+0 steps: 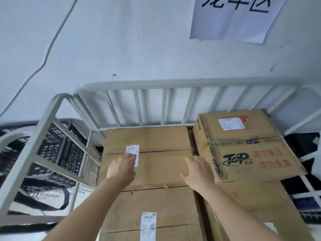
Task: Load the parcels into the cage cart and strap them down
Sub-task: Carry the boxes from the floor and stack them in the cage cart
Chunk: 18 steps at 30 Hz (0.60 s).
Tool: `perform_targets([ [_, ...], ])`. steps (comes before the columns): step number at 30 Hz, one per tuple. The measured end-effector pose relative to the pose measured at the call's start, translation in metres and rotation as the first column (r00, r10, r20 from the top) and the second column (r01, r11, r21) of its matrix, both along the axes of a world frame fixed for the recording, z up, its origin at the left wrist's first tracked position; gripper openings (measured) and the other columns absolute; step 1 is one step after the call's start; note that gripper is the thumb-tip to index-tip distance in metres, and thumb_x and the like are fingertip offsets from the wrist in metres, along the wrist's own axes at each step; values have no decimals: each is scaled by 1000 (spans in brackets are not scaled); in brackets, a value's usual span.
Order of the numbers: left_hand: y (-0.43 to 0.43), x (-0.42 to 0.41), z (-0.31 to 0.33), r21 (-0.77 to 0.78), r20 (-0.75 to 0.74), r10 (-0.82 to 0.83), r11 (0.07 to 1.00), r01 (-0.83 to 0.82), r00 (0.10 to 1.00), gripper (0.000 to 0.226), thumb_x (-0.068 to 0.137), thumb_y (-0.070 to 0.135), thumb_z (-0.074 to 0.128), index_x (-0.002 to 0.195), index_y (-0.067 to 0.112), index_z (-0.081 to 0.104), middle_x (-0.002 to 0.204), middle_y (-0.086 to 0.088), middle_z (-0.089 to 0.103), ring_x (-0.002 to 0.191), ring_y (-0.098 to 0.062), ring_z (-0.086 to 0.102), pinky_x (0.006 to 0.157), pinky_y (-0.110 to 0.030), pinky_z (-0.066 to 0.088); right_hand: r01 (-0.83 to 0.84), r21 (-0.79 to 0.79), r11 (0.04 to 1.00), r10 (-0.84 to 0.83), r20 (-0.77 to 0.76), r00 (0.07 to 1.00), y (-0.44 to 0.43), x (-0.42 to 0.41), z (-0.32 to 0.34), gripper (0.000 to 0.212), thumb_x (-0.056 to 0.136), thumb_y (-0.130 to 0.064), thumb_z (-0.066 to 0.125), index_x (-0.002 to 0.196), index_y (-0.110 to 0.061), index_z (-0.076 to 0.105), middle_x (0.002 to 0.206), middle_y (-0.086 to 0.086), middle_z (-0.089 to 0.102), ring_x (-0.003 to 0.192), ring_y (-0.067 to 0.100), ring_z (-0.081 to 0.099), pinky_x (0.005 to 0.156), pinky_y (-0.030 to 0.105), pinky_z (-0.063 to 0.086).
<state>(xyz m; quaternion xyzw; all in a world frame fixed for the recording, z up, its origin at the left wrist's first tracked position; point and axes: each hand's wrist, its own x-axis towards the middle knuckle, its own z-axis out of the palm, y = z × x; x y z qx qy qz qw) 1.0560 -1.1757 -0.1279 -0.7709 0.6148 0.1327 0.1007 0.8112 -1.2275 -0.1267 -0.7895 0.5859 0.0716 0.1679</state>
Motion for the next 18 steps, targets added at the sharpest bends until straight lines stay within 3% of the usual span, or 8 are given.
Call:
perform_targets([
  [3,6,-18,44,-105,7,-94,990,94,996,27,89,21,59,114,19,52,122,7,54,112,-18,50,71,-26,36,26,-90,996,-23,27,999,22,-17,48,52,89,-46,60,132,-21,49,132,-2,52,127,21,42,106,32,33],
  [8,25,-58,116,-251,8,-275,930,269,961,36,89,26,59,124,21,51,132,7,50,120,-17,47,89,-29,39,149,-249,957,-139,59,989,80,-56,127,47,87,-47,61,127,-24,51,124,-6,56,119,18,48,101,32,37],
  [11,46,-88,157,-348,31,-379,863,366,925,36,90,30,59,123,21,50,129,7,50,123,-17,44,93,-28,38,259,-336,906,-235,109,966,123,-83,168,42,88,-45,59,125,-25,52,124,-6,56,120,16,49,101,31,37],
  [15,77,-131,203,-439,82,-530,741,508,844,41,89,30,61,128,21,49,131,8,50,129,-16,41,101,-31,37,389,-401,830,-351,166,921,187,-121,210,59,89,-48,61,139,-22,44,141,-3,48,134,19,39,114,34,28],
  [18,103,-170,232,-460,118,-621,658,596,775,37,88,28,61,123,22,53,124,8,55,124,-17,45,98,-32,39,471,-477,742,-436,189,880,239,-151,237,64,87,-49,63,140,-20,45,138,0,52,131,21,43,112,35,32],
])
